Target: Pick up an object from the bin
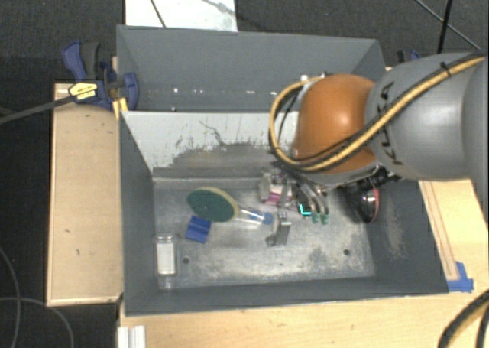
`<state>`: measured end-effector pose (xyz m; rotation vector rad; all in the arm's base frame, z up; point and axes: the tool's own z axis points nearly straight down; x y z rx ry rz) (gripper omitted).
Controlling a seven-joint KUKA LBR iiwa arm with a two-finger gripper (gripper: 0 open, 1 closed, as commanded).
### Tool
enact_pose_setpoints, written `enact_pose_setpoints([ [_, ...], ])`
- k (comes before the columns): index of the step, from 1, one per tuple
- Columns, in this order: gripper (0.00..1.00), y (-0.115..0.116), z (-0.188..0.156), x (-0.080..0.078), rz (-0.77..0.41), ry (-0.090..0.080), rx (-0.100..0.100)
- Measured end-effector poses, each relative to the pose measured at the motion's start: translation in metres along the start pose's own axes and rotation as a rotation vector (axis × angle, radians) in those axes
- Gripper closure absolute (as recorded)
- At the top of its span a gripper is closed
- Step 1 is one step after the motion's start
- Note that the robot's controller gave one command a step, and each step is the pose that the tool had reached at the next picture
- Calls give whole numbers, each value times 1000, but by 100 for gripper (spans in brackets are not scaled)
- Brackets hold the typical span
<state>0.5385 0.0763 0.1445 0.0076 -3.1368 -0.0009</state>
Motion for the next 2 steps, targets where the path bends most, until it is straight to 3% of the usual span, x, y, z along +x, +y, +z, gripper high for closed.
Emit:
enact_pose_setpoints([
  [1,0,7,78,-18,107,-1,0],
  [2,100,6,74,-20,110,-6,-1],
])
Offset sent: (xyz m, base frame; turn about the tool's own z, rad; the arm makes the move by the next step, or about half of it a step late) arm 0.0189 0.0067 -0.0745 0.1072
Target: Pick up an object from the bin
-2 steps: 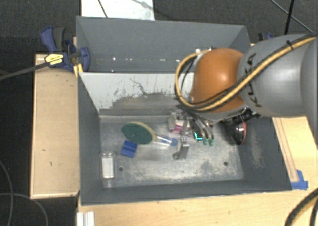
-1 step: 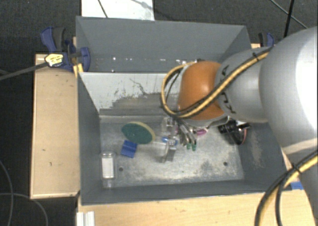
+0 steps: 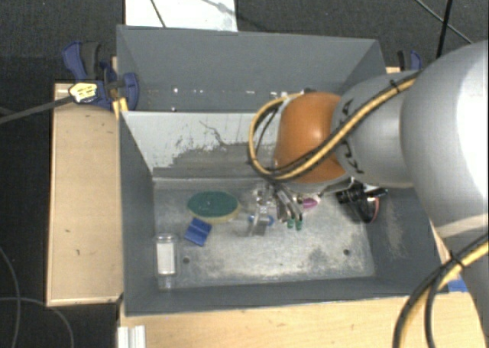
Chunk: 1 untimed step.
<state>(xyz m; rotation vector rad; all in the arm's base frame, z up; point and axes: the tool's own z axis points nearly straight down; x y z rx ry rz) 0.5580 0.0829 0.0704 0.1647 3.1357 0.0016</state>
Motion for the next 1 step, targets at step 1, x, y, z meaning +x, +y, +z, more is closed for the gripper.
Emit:
enact_pose_setpoints([
  [1,100,-10,-125,-6,-18,-9,-1],
])
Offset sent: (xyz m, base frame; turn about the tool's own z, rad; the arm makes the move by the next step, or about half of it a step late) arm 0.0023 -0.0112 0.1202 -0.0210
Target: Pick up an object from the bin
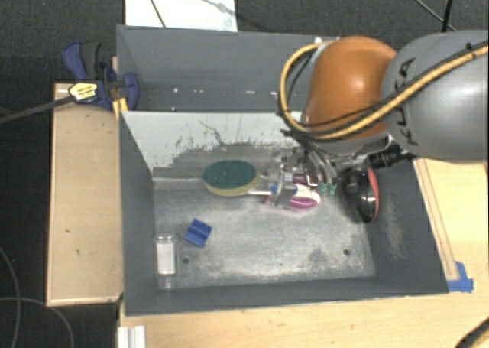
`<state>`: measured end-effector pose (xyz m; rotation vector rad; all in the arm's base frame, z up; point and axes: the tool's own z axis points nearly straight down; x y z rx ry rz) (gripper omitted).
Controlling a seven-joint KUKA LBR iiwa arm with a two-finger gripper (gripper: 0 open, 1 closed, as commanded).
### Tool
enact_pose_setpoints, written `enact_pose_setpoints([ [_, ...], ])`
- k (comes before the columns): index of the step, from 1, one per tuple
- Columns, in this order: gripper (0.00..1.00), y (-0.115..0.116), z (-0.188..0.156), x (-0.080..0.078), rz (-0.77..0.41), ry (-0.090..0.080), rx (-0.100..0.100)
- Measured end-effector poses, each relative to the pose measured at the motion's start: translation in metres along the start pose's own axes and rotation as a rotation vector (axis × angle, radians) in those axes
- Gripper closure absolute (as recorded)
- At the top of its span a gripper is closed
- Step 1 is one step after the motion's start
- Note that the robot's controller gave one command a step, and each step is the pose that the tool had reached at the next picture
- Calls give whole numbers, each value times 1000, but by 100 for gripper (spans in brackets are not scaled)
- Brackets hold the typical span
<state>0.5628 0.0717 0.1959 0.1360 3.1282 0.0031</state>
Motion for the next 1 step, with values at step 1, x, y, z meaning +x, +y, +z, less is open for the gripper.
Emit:
enact_pose_setpoints([
  [1,100,-6,-47,25,5,3,1],
])
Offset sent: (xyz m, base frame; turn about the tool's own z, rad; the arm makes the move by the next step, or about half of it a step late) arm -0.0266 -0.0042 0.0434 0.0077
